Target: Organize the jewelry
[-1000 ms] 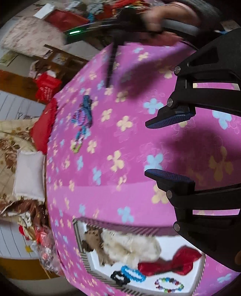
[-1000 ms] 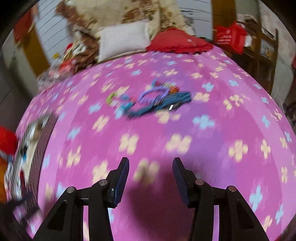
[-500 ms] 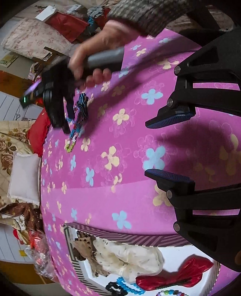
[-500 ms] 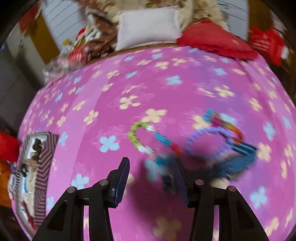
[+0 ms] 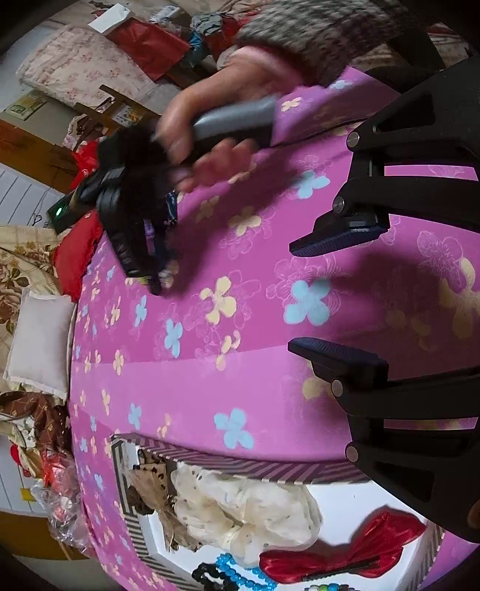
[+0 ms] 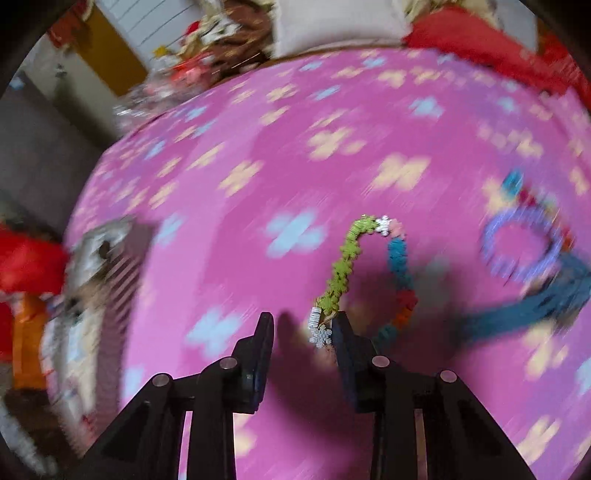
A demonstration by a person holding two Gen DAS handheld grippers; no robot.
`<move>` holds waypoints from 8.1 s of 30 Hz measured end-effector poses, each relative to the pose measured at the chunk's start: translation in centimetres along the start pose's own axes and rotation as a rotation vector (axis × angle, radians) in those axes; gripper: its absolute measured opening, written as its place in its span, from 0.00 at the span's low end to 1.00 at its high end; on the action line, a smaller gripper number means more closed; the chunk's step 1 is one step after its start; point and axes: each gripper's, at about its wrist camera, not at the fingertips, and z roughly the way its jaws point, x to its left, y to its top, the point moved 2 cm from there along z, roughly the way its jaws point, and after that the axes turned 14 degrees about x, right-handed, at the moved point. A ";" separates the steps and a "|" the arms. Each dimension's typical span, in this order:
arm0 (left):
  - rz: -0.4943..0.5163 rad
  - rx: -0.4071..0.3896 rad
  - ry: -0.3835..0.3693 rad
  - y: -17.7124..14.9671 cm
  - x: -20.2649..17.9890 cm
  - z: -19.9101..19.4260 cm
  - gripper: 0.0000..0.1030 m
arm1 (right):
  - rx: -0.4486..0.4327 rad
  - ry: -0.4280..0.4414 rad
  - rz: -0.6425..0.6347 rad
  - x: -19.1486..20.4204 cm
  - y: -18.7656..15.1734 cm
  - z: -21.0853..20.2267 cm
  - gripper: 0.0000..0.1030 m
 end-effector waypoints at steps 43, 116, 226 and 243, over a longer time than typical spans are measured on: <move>-0.074 -0.054 0.023 0.4 2.0 -2.1 0.45 | 0.003 -0.233 -0.090 1.0 -0.2 0.6 0.17; -0.173 -0.205 0.162 7.4 13.3 -12.4 0.11 | -0.306 -0.241 -0.239 11.5 -14.0 -10.3 0.08; 0.052 0.025 0.199 -3.7 -5.3 -0.5 0.37 | -0.336 -0.338 0.216 -9.6 -27.8 -13.5 0.45; 0.087 0.057 0.213 -0.9 -5.0 2.7 0.37 | -0.360 -0.361 0.235 -9.4 -21.8 -13.4 0.45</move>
